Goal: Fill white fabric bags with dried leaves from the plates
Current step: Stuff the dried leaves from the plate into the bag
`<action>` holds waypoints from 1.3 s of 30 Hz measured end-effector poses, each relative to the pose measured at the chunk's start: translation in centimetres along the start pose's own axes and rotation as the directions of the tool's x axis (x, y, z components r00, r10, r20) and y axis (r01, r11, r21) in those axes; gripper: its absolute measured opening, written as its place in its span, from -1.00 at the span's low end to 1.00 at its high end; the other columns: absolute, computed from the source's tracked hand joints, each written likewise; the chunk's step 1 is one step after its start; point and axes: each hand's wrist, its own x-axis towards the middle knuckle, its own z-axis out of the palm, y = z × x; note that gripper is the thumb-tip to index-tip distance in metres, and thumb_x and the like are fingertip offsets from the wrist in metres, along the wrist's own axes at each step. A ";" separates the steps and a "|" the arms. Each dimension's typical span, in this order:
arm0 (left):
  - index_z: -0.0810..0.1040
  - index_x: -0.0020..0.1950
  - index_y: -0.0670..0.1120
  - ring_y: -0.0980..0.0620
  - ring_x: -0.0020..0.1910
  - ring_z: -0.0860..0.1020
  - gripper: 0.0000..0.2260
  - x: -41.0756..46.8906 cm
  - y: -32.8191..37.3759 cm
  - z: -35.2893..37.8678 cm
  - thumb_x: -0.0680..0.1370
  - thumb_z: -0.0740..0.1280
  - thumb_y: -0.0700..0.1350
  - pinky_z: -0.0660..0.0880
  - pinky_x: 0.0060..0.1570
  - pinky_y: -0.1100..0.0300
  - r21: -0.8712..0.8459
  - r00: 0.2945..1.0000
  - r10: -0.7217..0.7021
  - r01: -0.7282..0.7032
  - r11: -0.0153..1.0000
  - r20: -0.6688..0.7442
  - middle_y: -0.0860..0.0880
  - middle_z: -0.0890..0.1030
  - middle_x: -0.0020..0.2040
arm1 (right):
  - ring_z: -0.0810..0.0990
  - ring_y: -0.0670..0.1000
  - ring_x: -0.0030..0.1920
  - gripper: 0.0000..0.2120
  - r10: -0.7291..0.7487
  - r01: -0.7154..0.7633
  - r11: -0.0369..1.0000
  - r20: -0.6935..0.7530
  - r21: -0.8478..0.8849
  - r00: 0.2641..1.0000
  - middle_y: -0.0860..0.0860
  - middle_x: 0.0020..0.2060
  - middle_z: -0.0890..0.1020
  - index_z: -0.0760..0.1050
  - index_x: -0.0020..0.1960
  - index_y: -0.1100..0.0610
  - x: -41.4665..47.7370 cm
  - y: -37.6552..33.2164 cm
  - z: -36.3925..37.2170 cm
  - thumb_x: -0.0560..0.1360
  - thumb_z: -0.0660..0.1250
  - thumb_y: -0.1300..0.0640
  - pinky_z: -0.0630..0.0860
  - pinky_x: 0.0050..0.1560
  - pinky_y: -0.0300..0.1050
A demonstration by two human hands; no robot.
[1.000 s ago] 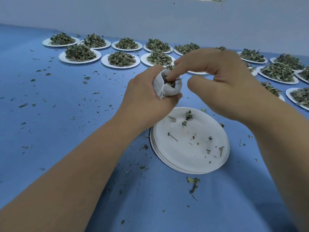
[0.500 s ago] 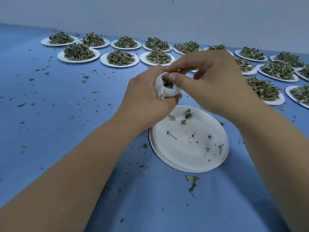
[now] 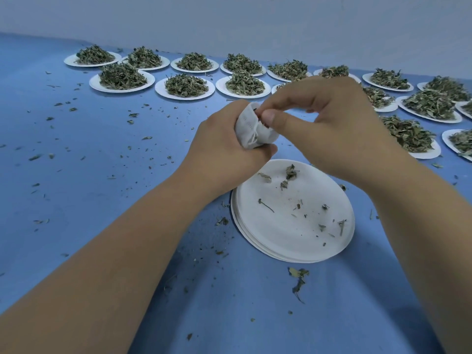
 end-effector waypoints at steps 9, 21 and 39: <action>0.57 0.05 0.07 0.16 -0.11 0.60 -0.76 -0.1 0.2 -0.1 0.42 0.49 -0.02 0.50 -0.20 0.27 -0.010 0.997 -0.063 0.063 0.998 0.035 0.11 0.65 -0.10 | -0.01 -0.29 0.57 -0.57 0.066 -0.068 0.998 0.203 0.004 0.977 -0.26 0.54 0.31 0.69 0.03 0.12 -0.7 1.0 0.4 0.52 0.10 -0.03 0.00 0.46 -0.28; 0.51 -0.12 0.10 0.26 -0.15 0.52 -0.83 0.3 -0.8 0.0 0.42 0.49 -0.03 0.38 -0.38 0.46 0.114 0.988 -0.152 0.147 0.983 0.040 0.13 0.57 -0.18 | 0.55 -0.33 -0.10 -0.74 0.190 -0.070 0.953 0.399 -0.296 0.897 -0.27 -0.06 0.60 0.62 0.10 -0.24 -3.6 3.1 -0.8 0.44 0.47 -0.23 0.40 -0.12 -0.44; 0.42 -0.21 0.03 0.24 -0.33 0.43 -0.81 0.0 -1.3 0.7 0.42 0.44 -0.09 0.33 -0.39 0.46 0.162 0.993 -0.110 0.114 0.980 -0.034 0.07 0.48 -0.29 | 0.56 -0.29 -0.11 -0.86 0.051 0.033 0.979 0.403 -0.200 0.914 -0.16 0.01 0.70 0.74 0.06 -0.04 -3.8 3.0 1.8 0.55 0.47 0.14 0.35 0.04 -0.49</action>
